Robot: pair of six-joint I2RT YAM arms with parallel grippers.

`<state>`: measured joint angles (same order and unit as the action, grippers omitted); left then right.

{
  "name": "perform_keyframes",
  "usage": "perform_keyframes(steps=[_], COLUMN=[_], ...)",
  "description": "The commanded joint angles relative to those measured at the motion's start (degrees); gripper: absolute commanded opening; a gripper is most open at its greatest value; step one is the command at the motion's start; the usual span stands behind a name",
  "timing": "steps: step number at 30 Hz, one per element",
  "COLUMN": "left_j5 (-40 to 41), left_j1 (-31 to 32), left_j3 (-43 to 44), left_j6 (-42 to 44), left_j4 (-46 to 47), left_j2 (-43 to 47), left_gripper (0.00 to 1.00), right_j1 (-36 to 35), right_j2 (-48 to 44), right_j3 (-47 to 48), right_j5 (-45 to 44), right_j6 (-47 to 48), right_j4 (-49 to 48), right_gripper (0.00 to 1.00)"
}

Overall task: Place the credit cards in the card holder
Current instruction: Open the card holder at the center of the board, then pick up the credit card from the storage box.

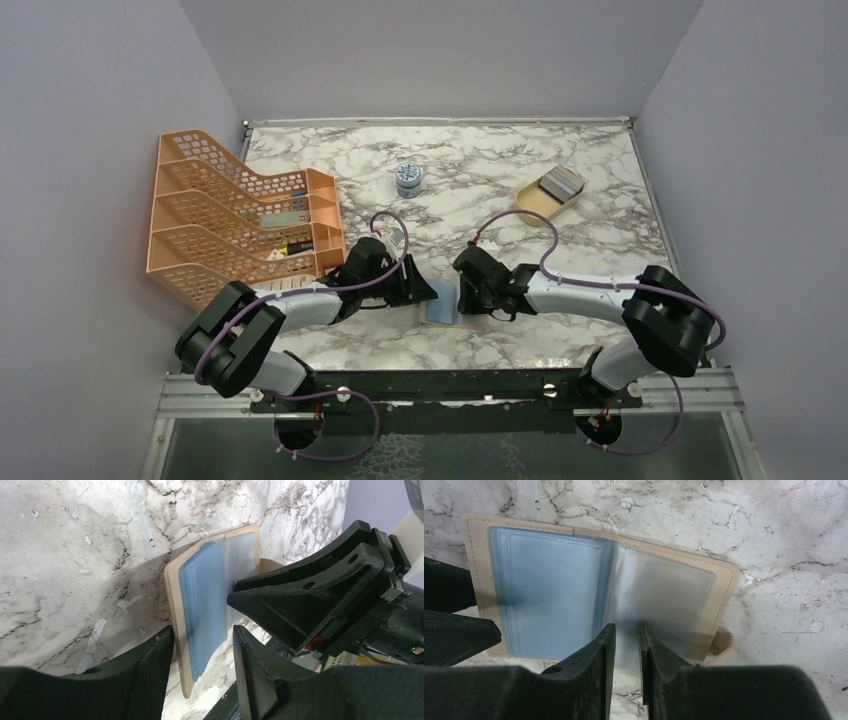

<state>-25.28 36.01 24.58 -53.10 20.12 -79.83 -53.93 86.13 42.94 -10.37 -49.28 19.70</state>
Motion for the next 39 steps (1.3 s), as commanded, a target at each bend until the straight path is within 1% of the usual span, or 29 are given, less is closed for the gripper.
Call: perform_keyframes(steps=[1, 3, 5, 6, 8, 9, 10, 15, 17, 19, 22, 24, 27, 29, 31, 33, 35, 36, 38, 39], left_j5=[0.35, 1.26, 2.36, 2.90, 3.50, 3.78, 3.86, 3.52, 3.79, 4.17, 4.18, 5.77, 6.71, 7.19, 7.14, 6.22, 5.88, 5.81, 5.33, 4.56], left_j1=[-0.02, 0.03, -0.02, 0.00, 0.01, -0.05, -0.04, -0.02, -0.01, -0.04, 0.02, -0.01, -0.03, -0.05, -0.04, -0.03, 0.00, -0.03, -0.04, 0.03], left_j3=[1.16, 1.26, 1.47, 1.47, 1.72, 1.92, 2.31, 2.73, 2.44, 2.37, 2.86, 3.33, 4.06, 4.40, 4.73, 5.54, 6.33, 6.62, 7.17, 7.14], left_j6=[2.20, 2.53, 3.25, 3.60, 4.38, 4.81, 5.21, 5.08, 4.94, 4.57, 4.48, 5.04, 5.66, 5.47, 4.66, 4.83, 5.50, 5.59, 5.76, 5.43], left_j4=[0.98, 0.98, 0.85, 0.74, 0.60, 0.28, -0.24, -1.93, -2.16, -2.74, -4.07, -6.01, -8.46, -9.42, -9.57, -10.15, -10.53, -10.52, -9.48, -8.41], left_j2=[-1.36, -1.72, -1.48, -1.19, -0.71, -0.64, -0.73, 0.21, 1.21, 2.00, 3.30, 4.33, 6.01, 6.87, 7.14, 6.78, 6.29, 5.80, 4.87, 4.19], left_gripper=[0.46, 0.41, 0.34, 0.28, 0.11, 0.04, 0.00, 0.00, 0.00, 0.00, 0.00, 0.00, 0.00, 0.00, 0.00, 0.00, 0.00, 0.00, 0.00, 0.00], right_j1=[-0.16, -0.12, -0.12, -0.09, -0.13, -0.12, -0.08, -0.12, -0.12, -0.12, 0.87, 3.62, 10.16, 13.68, 15.65, 18.26, 22.71, 25.02, 28.96, 30.63], right_j2=[0.55, -0.40, -0.77, -0.78, -0.82, -1.24, -2.00, -6.61, -8.64, -11.16, -13.92, -13.61, -11.40, -9.72, -7.69, -5.57, -2.61, -1.09, 2.21, 3.68], right_j3=[-1.86, -2.44, -3.26, -3.72, -4.14, -4.29, -4.23, 0.72, 2.25, 2.80, 4.12, 6.62, 10.49, 12.60, 14.26, 15.76, 18.20, 19.42, 21.65, 22.73], right_j5=[-0.65, -0.89, -1.20, -1.28, -1.83, -2.07, -2.37, -6.42, -9.75, -12.35, -15.69, -16.65, -13.77, -11.71, -12.00, -11.94, -9.20, -7.93, -6.90, -6.11], right_j6=[-0.97, -1.03, -1.05, -1.15, -1.42, -1.51, -1.68, 2.07, 4.20, 8.13, 15.48, 18.65, 22.73, 26.39, 30.49, 33.94, 35.54, 36.47, 38.61, 40.01], right_j4=[0.00, -0.05, -0.34, -0.32, 0.27, 0.59, 1.03, 5.05, 5.45, 3.61, 0.63, 1.12, 1.32, 0.29, -1.69, -3.51, -3.63, -3.66, -3.81, -3.98], right_gripper=[0.24, 0.24, 0.24, 0.24, 0.24, 0.24, 0.24, 0.25, 0.30, 0.36, 0.40, 0.40, 0.39, 0.39, 0.40, 0.42, 0.43, 0.45, 0.52, 0.52])
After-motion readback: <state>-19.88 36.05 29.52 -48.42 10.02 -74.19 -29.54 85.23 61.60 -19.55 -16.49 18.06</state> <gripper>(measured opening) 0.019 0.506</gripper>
